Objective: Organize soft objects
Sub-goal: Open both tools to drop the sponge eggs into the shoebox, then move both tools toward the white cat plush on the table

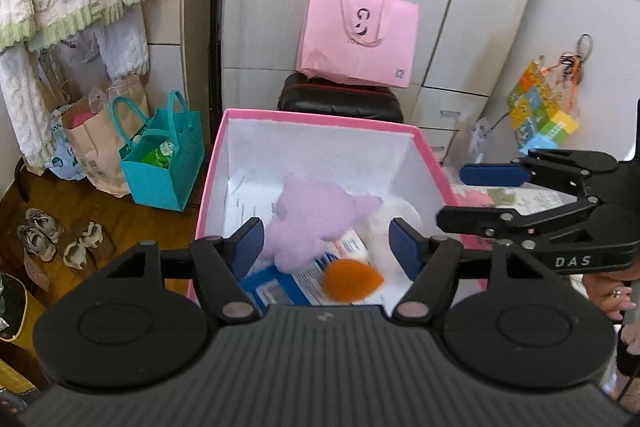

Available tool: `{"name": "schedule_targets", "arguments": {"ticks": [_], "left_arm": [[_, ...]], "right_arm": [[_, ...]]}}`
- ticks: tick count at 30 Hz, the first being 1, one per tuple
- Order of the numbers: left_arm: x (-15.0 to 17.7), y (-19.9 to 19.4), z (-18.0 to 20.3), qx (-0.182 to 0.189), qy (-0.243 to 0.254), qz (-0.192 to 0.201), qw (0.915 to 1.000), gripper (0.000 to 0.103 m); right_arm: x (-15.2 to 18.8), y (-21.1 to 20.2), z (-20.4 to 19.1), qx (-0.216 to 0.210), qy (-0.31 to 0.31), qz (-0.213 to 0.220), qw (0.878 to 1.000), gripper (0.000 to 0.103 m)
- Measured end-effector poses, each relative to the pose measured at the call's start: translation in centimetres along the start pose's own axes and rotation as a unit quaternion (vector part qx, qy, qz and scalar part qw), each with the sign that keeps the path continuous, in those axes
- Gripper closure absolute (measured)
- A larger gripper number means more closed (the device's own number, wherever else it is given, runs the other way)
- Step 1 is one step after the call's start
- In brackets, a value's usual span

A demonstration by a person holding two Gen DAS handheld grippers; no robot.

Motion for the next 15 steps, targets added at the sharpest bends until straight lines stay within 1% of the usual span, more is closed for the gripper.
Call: {"name": "schedule_targets", "arguments": {"ticks": [4,6,10,15], "left_arm": [[0.8,-3.0,1.3,0.016,0.010,0.006,0.9998,0.035],[1.1,-4.3,2.1,0.014,0.021,0.006,0.9997,0.035],[2.0,-6.7,3.8,0.011,0.046,0.002,0.9989,0.035],[3.3,-9.6,6.0,0.033,0.063,0.000,0.9975,0.033]], "right_arm": [[1.7,-3.0,-1.6,0.017,-0.009,0.003,1.000,0.038],[2.4,-4.8,-2.5,0.024,-0.014,0.007,1.000,0.036],[3.6,-8.1,-4.5,0.026,-0.026,0.009,0.999,0.034],[4.8,-11.9,-6.5,0.021,-0.034,0.013,0.999,0.032]]}}
Point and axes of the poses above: each gripper's, at about its wrist camera, not at the fingertips, and y roughly the way its jaws point, z to its right, x to its underside, the point moved 7 cm from there along y, roughly the way its jaws point, and after that the axes turned 12 degrees about y, right-handed, at the moved point
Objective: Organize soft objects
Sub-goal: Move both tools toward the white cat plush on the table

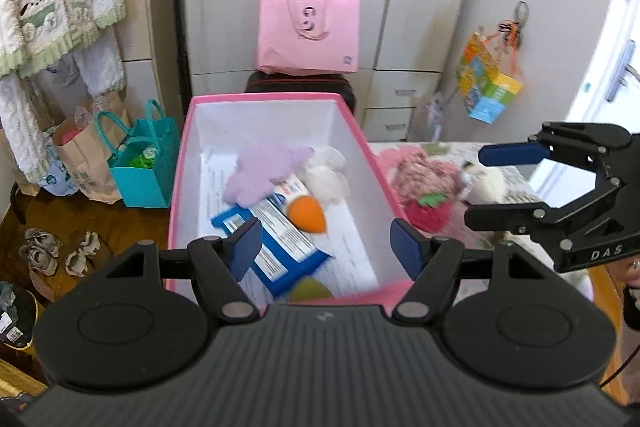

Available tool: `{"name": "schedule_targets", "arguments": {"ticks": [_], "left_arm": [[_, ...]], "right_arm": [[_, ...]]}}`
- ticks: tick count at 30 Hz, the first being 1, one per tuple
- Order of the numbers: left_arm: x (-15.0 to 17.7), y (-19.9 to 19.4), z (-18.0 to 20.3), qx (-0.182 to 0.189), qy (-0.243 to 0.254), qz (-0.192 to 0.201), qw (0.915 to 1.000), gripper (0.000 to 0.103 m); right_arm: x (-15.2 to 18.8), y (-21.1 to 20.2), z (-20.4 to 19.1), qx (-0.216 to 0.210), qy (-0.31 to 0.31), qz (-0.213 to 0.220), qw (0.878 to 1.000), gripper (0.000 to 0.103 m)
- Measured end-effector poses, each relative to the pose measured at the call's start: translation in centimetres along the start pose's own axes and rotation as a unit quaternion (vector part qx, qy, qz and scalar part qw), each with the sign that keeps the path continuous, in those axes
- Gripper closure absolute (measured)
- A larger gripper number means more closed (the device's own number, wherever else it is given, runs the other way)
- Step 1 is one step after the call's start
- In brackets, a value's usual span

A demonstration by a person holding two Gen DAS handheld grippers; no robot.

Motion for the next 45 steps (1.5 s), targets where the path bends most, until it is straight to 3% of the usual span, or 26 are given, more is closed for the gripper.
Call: {"name": "schedule_targets", "arguments": {"ticks": [9,22,32,40,45], "left_arm": [[1.3,-4.1,3.5,0.020,0.030,0.002,0.9994,0.030],[2.6,-6.1,9.2,0.068,0.071,-0.004,0.9951,0.026],[0.7,-2.5,13.6,0.101,0.107,-0.023,0.9888,0.025],[-1.2,3.4,17.6,0.156,0.116,-0.037,0.9802,0.025],[-1.9,7.1,18.8,0.163,0.107,-0.040,0.9799,0.025]], "right_arm": [[1.9,-4.8,-2.7,-0.008,-0.018,0.005,1.000,0.026],[5.8,-9.1,-1.9,-0.017,0.017,0.003,1.000,0.020],[9.3,-10.5,3.6,0.018,0.052,-0.011,0.998,0.019],[11.5,-9.9,9.0,0.069,0.055,-0.013,0.996,0.017],[12.3,-8.8,12.4,0.078,0.056,-0.019,0.995,0.017]]}}
Point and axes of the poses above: each gripper's, at about its wrist camera, not at the fingertips, and y roughly the way its jaws point, z to its right, x to its underside, the point moved 7 cm from there along y, roughly the way its jaws point, and after that the axes turned 12 degrees about y, right-handed, at the moved point
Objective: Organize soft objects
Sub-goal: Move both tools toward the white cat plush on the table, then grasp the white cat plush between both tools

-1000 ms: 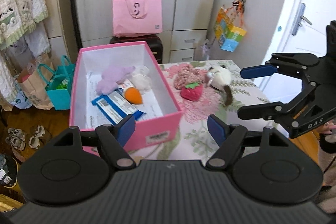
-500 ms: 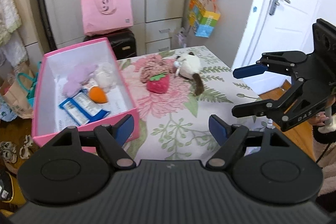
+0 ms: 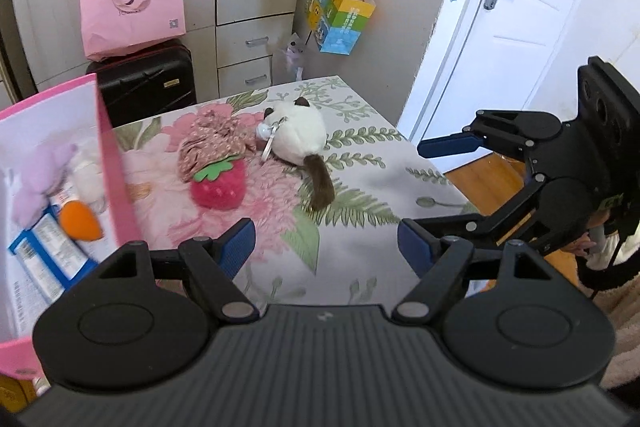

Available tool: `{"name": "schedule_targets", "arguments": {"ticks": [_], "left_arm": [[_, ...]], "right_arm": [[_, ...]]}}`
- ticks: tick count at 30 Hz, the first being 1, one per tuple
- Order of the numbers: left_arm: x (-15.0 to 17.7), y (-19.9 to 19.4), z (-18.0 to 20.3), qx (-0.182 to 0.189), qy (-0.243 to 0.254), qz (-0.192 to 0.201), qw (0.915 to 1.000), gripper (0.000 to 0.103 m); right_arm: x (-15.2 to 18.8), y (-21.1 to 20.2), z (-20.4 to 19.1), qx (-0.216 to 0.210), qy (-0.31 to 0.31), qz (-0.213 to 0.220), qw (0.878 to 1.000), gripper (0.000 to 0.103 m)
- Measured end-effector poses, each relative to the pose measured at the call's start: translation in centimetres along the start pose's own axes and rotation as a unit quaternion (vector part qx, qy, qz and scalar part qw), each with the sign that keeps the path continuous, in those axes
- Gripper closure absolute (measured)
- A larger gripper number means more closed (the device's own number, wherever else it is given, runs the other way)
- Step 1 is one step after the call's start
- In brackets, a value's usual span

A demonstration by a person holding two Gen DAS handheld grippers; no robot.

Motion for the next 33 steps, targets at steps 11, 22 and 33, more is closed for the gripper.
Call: {"name": "schedule_targets", "arguments": {"ticks": [11,22,33], "left_arm": [[-2.2,8.6,-2.1,0.001,-0.057,0.019,0.9982,0.025],[-4.4,15.9,-3.7,-0.039,-0.094,0.031,0.9944,0.027],[-4.4,18.7,-4.9,-0.082,-0.119,0.043,0.9886,0.028]], "right_arm": [[0.3,6.4,5.2,0.013,0.011,0.004,1.000,0.016],[-1.4,11.4,7.4,0.027,-0.014,0.027,0.999,0.014],[-2.3,14.4,8.6,-0.009,-0.015,0.028,0.999,0.011]]}}
Point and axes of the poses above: each gripper's, at about its wrist camera, not at the fingertips, and y roughly the way its jaws point, z to its right, x to its underside, the point moved 7 cm from there along y, roughly the way its jaws point, and after that the axes turned 12 degrees about y, right-handed, at the moved point
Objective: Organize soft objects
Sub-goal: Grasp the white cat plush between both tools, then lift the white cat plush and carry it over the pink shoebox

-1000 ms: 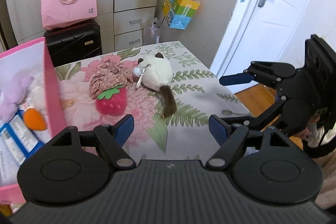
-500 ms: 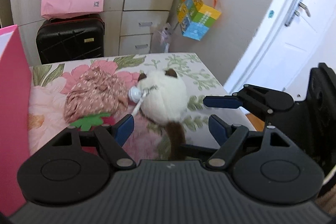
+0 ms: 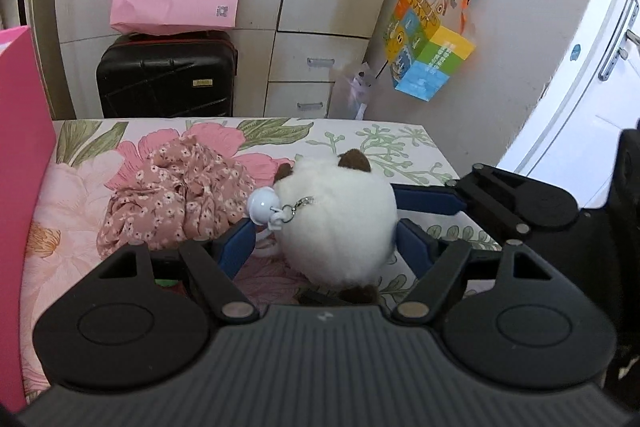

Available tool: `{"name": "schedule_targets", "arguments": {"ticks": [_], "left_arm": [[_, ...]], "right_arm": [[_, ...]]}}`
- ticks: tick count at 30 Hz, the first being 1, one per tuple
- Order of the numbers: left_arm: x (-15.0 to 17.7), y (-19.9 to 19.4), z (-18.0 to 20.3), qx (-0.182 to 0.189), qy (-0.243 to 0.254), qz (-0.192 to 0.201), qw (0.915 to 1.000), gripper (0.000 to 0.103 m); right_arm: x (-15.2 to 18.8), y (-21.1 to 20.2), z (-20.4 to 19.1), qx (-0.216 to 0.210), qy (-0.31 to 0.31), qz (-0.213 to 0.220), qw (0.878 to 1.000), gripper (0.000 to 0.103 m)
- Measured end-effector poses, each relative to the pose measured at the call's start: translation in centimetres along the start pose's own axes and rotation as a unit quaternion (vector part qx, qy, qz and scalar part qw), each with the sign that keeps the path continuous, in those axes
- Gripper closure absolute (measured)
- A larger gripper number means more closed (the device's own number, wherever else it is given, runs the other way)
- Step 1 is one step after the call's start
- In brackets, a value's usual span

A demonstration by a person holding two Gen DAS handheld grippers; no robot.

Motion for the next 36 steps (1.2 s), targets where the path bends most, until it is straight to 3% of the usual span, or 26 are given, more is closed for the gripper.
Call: {"name": "schedule_targets", "arguments": {"ticks": [7,12,15,25,36], "left_arm": [[0.0,0.1,0.3,-0.001,0.012,0.006,0.9999,0.035],[0.0,-0.1,0.7,-0.002,0.018,0.010,0.9998,0.036],[0.1,-0.6,1.0,0.002,0.017,0.012,0.9998,0.038],[1.3,-3.9,2.3,0.030,0.026,0.001,0.9992,0.038],[3.0,-9.7,3.6,0.059,0.044,0.020,0.9971,0.039]], "right_arm": [[0.3,1.2,0.4,-0.020,0.028,-0.011,0.999,0.011],[0.3,1.4,0.2,0.006,0.016,-0.003,1.000,0.025],[0.3,0.8,-0.1,0.017,0.024,0.006,1.000,0.028],[1.3,-2.5,-2.0,0.028,0.074,0.013,0.997,0.029],[2.1,-6.6,-5.4,0.033,0.122,0.028,0.992,0.029]]}}
Point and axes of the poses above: each gripper's, at about its wrist camera, not at the fingertips, and y roughly the way its jaws point, z to its right, x to its underside, the point moved 7 cm from there along y, roughly the way its jaws point, and after that the axes turned 12 degrees about y, right-handed, at the moved point
